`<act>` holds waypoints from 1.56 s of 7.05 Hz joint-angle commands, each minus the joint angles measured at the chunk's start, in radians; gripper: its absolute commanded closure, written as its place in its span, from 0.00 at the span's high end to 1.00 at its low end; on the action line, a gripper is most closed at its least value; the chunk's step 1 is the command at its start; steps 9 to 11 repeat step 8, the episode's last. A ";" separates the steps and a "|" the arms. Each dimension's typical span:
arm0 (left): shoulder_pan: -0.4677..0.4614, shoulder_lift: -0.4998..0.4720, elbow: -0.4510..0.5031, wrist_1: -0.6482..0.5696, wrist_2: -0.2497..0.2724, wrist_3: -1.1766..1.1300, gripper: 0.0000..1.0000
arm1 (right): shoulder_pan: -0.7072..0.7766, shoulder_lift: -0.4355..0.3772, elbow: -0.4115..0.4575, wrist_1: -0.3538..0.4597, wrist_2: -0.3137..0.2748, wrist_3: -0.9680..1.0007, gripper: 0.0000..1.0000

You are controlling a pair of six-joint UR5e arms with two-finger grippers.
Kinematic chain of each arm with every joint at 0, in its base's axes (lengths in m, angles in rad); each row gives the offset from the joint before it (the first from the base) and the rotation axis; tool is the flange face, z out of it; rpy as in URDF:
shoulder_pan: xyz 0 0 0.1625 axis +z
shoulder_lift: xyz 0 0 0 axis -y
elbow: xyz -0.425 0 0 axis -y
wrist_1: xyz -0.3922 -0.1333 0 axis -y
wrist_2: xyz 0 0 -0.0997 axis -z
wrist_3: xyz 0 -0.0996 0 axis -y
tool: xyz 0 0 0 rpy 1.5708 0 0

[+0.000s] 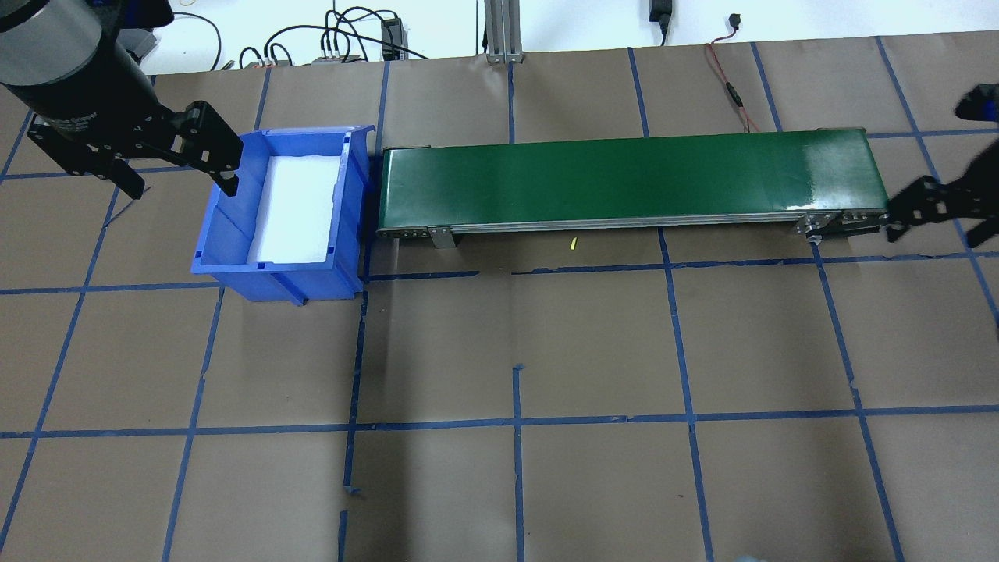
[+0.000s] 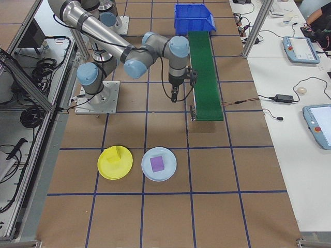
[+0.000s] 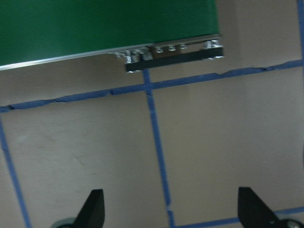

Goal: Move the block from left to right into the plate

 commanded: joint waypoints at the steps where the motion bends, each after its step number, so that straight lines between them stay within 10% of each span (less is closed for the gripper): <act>1: 0.000 0.000 0.000 0.000 0.000 0.000 1.00 | 0.287 -0.001 -0.136 0.112 0.000 0.361 1.00; 3: 0.000 0.000 0.002 0.000 0.000 -0.003 1.00 | 0.405 -0.008 -0.256 0.218 0.006 0.458 1.00; 11: -0.059 -0.024 0.011 -0.002 0.001 -0.113 1.00 | 0.460 -0.056 -0.228 0.226 -0.001 0.486 1.00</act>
